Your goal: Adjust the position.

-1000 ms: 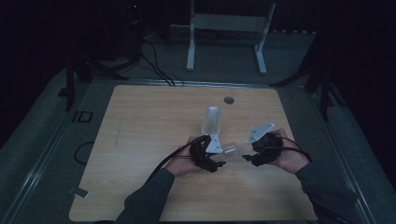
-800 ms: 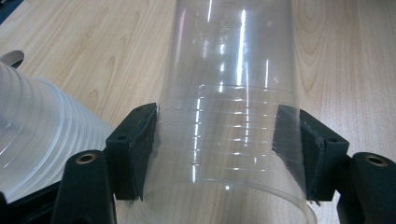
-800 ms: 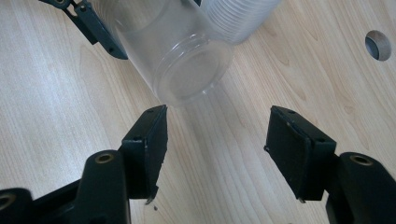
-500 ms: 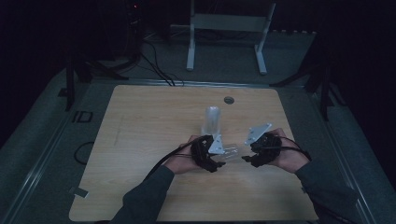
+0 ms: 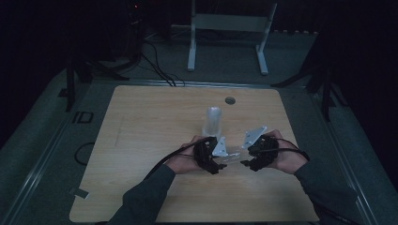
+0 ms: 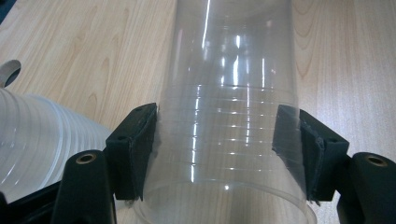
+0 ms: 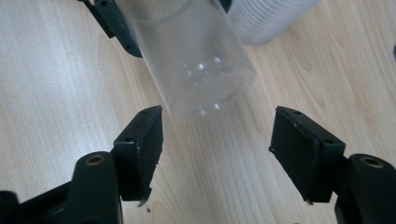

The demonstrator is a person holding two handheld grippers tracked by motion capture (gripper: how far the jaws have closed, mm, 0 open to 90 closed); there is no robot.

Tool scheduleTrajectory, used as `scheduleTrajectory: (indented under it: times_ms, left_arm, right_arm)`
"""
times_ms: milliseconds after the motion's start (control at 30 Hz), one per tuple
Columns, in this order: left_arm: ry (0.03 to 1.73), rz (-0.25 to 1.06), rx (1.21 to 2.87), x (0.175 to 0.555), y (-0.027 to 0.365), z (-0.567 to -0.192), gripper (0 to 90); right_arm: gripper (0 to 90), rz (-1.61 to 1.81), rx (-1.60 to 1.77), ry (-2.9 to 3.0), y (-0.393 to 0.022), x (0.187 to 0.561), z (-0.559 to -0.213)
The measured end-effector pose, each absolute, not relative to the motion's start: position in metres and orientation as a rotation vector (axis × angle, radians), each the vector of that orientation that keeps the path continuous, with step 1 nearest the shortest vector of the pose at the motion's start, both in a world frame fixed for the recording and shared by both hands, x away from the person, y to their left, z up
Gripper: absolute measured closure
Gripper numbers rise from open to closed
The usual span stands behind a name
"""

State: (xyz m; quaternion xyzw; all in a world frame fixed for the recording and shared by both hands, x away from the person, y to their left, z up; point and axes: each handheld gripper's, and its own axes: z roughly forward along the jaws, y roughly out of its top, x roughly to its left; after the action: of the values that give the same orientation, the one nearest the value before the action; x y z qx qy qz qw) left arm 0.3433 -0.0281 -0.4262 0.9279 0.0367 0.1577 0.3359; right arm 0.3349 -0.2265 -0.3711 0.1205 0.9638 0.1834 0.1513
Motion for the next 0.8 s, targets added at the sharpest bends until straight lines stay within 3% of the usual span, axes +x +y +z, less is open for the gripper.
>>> scheduleTrajectory:
  times_ms: [800]
  left_arm:
    - [-0.031, 0.334, 2.404, 0.335, -0.031, -0.422, 31.4]
  right_arm:
    - [33.9, 0.491, 0.205, 2.872, -0.206, 0.331, -0.385]
